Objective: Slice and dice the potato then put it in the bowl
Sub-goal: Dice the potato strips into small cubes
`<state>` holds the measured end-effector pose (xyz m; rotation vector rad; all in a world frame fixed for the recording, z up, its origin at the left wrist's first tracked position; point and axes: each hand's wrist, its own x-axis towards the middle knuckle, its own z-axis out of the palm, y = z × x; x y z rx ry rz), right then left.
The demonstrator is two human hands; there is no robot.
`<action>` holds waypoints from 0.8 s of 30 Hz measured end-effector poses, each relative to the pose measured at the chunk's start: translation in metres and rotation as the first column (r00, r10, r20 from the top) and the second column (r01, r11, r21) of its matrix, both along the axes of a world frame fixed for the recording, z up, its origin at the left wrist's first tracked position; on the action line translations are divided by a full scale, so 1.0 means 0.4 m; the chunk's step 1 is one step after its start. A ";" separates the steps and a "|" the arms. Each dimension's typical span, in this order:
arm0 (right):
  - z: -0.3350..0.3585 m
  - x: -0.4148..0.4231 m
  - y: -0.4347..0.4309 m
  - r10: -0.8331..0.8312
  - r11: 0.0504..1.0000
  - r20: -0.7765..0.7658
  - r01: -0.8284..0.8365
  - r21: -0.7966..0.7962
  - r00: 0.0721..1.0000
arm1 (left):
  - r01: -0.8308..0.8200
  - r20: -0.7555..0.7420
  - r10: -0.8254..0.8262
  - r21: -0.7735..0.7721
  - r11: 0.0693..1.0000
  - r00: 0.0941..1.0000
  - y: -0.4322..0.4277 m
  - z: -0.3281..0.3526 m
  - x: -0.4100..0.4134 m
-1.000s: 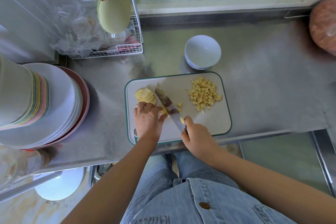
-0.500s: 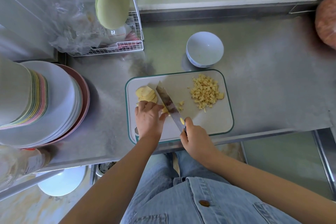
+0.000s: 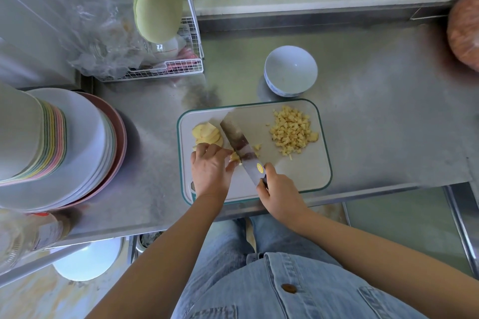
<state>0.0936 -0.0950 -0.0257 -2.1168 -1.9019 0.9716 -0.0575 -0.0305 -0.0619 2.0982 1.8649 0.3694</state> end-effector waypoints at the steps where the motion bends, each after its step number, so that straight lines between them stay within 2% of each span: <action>1: 0.000 0.000 0.002 -0.012 1.000 -0.021 0.012 0.010 1.000 | 0.007 -0.009 -0.007 0.000 1.000 1.000 -0.001 0.000 -0.002; 10: 0.027 0.022 -0.013 0.057 0.997 -0.035 -0.055 0.051 0.998 | 0.014 -0.029 -0.015 -0.010 1.000 0.999 -0.006 0.003 -0.014; 24: 0.031 0.007 -0.019 0.106 0.994 0.046 -0.106 0.000 0.993 | -0.023 -0.025 0.022 -0.024 0.999 0.999 -0.002 0.008 0.000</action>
